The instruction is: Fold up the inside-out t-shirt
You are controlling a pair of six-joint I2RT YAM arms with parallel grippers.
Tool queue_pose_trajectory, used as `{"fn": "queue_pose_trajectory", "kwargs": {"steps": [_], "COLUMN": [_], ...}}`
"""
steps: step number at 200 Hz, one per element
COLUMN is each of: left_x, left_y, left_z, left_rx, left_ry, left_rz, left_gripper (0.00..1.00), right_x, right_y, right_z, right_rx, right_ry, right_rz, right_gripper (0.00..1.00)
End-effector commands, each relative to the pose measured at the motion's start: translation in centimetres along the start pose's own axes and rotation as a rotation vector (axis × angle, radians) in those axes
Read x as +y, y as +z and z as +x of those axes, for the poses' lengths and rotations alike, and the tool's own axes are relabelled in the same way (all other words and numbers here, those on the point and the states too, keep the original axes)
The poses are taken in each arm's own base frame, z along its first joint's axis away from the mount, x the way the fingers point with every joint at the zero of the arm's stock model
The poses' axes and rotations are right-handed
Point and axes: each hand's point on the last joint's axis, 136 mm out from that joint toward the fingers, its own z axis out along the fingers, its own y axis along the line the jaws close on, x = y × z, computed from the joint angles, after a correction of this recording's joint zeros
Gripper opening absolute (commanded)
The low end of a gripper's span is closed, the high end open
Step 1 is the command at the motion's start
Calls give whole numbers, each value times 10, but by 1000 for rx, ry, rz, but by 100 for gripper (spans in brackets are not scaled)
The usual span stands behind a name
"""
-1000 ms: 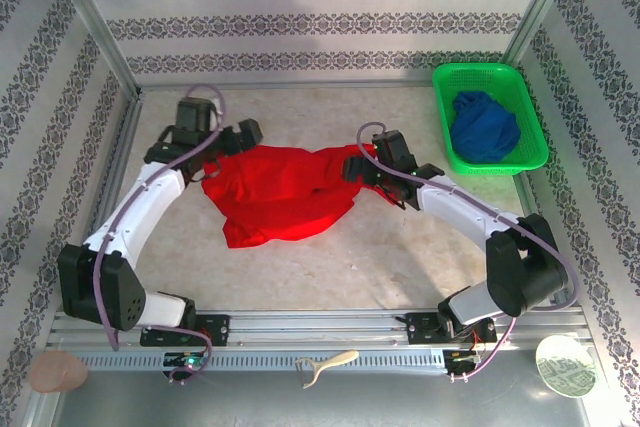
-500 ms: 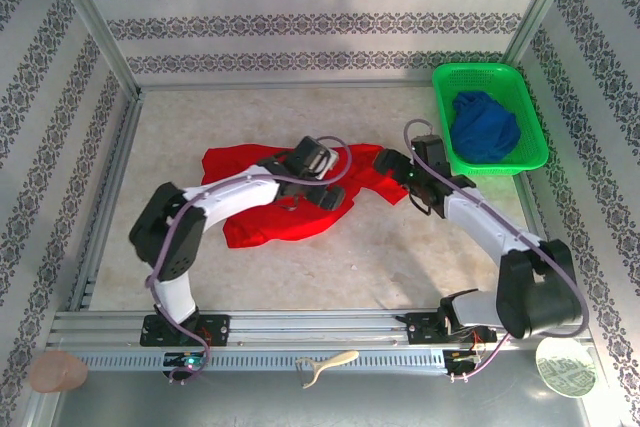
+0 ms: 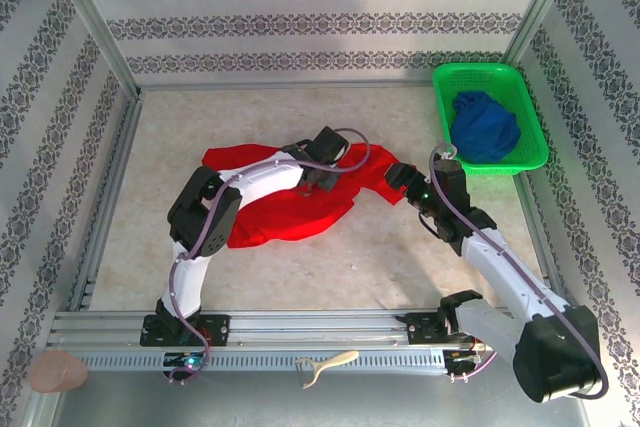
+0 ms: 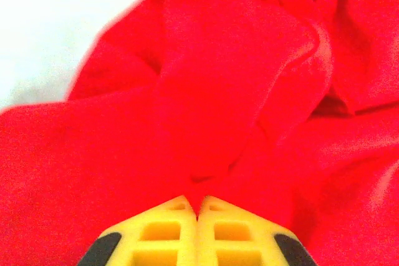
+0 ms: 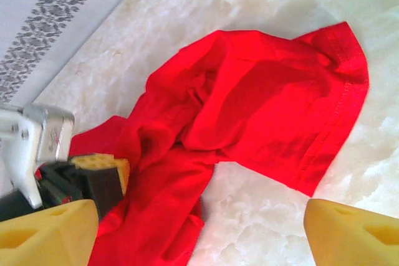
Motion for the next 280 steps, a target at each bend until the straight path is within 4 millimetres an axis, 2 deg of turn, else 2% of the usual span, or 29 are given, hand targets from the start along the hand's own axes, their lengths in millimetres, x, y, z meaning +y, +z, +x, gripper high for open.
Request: {"fn": "queue_pose_trajectory", "kwargs": {"steps": [1,19,44,77,105,127,147,166,192,204,237,255,266,280], "left_x": [25,36,37,28,23,20,18,17,24,24,22,20,17,14], "left_y": [-44,-86,-144,-208,-246,-261,-267,-274,-282,-290,-307,-310,-310,-308], "left_z": [-42,-68,-92,-103,-104,-101,-98,-98,-104,-107,-107,-105,-106,-111], "left_rx": [-102,-190,-295,-369,-406,-425,-427,-439,-464,-478,-478,-472,-474,-483], "left_ry": [-74,-118,-121,-91,-98,-118,-136,-148,-177,-180,-145,-118,-111,-124], "left_rz": [-2,29,113,208,270,301,326,336,338,355,373,381,398,421], "left_gripper": [0,0,0,0,0,0,0,0,0,0,0,0,0,0], "right_x": [12,19,38,68,93,113,124,121,102,101,123,128,129,141], "right_y": [-6,-7,-2,8,14,18,21,25,32,31,3,-14,-17,-13], "right_z": [2,7,17,35,46,53,60,63,51,46,32,19,12,8], "right_rx": [-6,0,20,63,63,55,55,46,-21,-42,-82,-132,-151,-149], "right_ry": [-14,-32,-73,-177,-240,-275,-300,-310,-302,-312,-406,-488,-522,-543], "right_rz": [-61,-79,-124,-171,-205,-234,-236,-211,-111,-97,-154,-140,-133,-169], "right_gripper": [82,80,79,81,85,86,87,87,87,87,87,92,95,98]}}
